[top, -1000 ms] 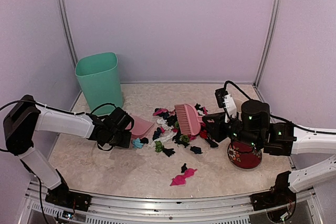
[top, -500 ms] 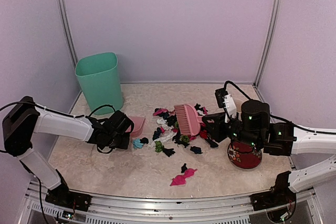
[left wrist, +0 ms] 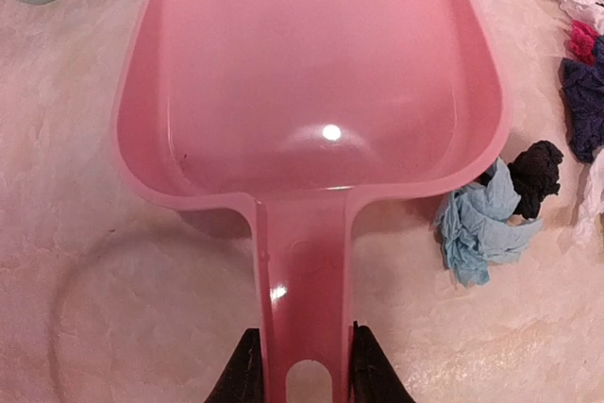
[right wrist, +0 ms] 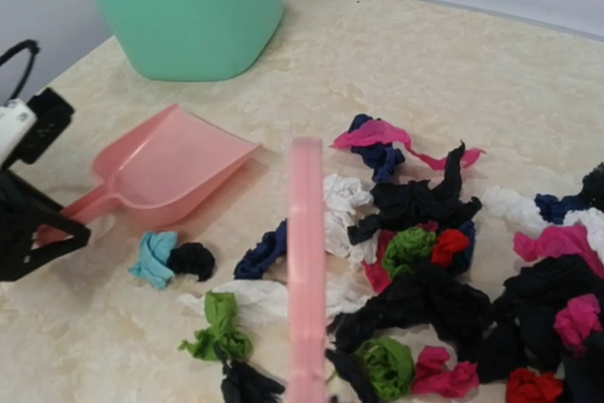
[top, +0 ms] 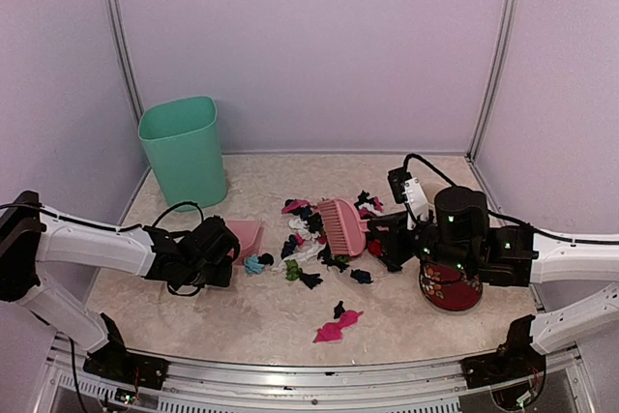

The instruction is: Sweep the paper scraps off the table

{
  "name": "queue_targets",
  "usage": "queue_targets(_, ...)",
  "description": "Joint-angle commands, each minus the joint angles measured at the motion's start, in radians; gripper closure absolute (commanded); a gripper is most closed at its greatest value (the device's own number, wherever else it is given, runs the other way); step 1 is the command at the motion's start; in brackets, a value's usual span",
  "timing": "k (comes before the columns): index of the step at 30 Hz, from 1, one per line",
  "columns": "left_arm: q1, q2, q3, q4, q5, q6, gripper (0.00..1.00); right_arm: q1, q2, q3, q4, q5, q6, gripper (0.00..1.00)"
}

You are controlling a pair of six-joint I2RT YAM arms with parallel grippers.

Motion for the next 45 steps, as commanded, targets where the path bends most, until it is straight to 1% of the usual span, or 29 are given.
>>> queue_targets(1, -0.03, -0.06, -0.036, -0.042, -0.034, -0.09, 0.93, -0.007, 0.003, 0.029, 0.027, -0.003, -0.008, 1.0)
queue_targets(5, -0.056, -0.061, -0.043, -0.074, -0.054, -0.126, 0.93, -0.009, 0.025, 0.044, 0.028, -0.005, -0.028, 1.0)
queue_targets(13, -0.078, -0.028, -0.036, -0.09, -0.086, -0.14, 0.82, -0.009, 0.074, 0.09, 0.02, -0.018, -0.046, 1.0)
queue_targets(16, -0.079, -0.026, -0.04, -0.079, -0.086, -0.13, 0.75, -0.008, 0.085, 0.092, 0.02, -0.021, -0.042, 1.0)
queue_targets(20, -0.08, -0.042, -0.039, -0.056, -0.072, -0.107, 0.61, -0.008, 0.083, 0.09, 0.016, -0.029, -0.027, 1.0)
queue_targets(24, -0.08, -0.057, -0.047, -0.035, -0.087, -0.101, 0.45, -0.009, 0.066, 0.082, 0.013, -0.029, -0.014, 1.0)
queue_targets(26, -0.08, -0.058, -0.051, -0.033, -0.097, -0.104, 0.4, -0.009, 0.058, 0.077, 0.008, -0.026, -0.008, 1.0)
queue_targets(29, -0.08, -0.065, -0.066, -0.018, -0.108, -0.115, 0.38, -0.009, 0.047, 0.073, 0.001, -0.023, -0.003, 1.0)
queue_targets(32, -0.079, -0.079, -0.113, 0.052, -0.093, -0.115, 0.37, -0.009, 0.044, 0.073, -0.004, -0.019, -0.002, 1.0)
queue_targets(34, -0.08, -0.085, -0.134, 0.097, -0.087, -0.118, 0.38, -0.009, 0.047, 0.073, -0.005, -0.017, -0.003, 1.0)
queue_targets(39, -0.082, -0.098, -0.143, 0.133, -0.091, -0.125, 0.4, -0.009, 0.057, 0.075, -0.003, -0.023, 0.003, 1.0)
queue_targets(45, -0.082, -0.053, -0.137, 0.162, -0.101, -0.116, 0.44, -0.009, 0.058, 0.071, 0.003, -0.028, 0.006, 1.0)
